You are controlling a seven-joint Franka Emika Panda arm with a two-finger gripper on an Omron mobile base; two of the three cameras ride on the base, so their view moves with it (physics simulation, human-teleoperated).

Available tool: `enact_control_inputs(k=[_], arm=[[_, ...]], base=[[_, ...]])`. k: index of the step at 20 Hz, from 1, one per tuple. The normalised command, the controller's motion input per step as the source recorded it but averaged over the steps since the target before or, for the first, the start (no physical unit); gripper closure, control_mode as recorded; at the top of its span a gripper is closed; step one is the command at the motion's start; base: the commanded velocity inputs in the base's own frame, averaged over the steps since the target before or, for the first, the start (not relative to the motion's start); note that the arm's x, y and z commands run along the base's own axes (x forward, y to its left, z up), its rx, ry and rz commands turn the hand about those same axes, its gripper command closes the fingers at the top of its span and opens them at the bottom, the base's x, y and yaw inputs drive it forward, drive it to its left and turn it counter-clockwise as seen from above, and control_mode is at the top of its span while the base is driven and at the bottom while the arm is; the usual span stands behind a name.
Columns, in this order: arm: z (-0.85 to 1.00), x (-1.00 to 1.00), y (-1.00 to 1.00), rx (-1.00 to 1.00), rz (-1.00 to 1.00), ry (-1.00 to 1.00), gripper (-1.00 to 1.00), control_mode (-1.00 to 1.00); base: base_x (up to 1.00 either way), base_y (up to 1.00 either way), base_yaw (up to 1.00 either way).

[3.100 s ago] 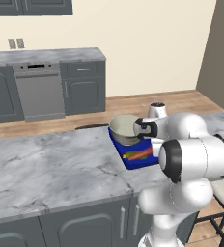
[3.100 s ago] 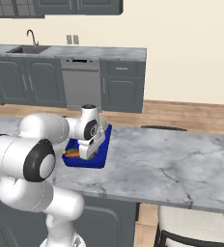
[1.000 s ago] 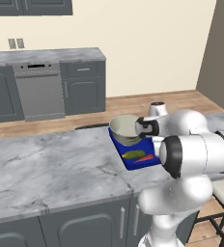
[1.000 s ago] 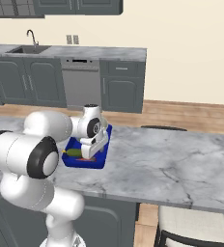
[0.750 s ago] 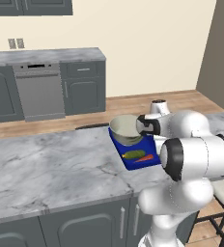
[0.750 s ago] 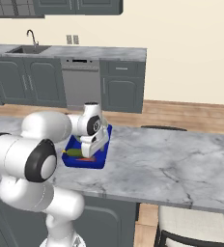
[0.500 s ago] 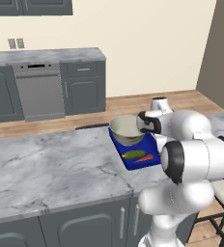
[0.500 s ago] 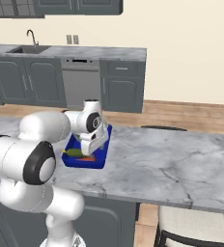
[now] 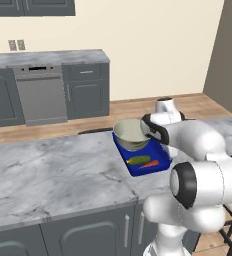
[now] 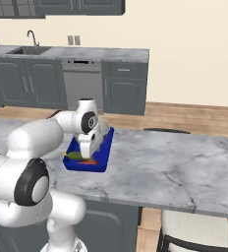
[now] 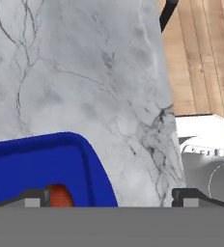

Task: Place the two vegetables and bowl onto the tray for setting up a vegetable dip station.

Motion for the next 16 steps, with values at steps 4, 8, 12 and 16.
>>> enact_control_inputs(k=[4,8,12,16], arm=[[0.19,-0.35,0.17,0.0,0.42,0.0,-1.0,-1.0],[0.2,-0.34,0.18,0.0,0.44,0.0,-1.0,-1.0],[0.26,-0.29,0.17,0.0,0.43,0.0,-1.0,-1.0],[0.25,-0.29,0.15,0.0,0.42,0.0,-1.0,-1.0]], base=[[0.0,0.0,0.0],[0.0,0.0,0.0],[0.0,0.0,0.0],[0.0,0.0,0.0]])
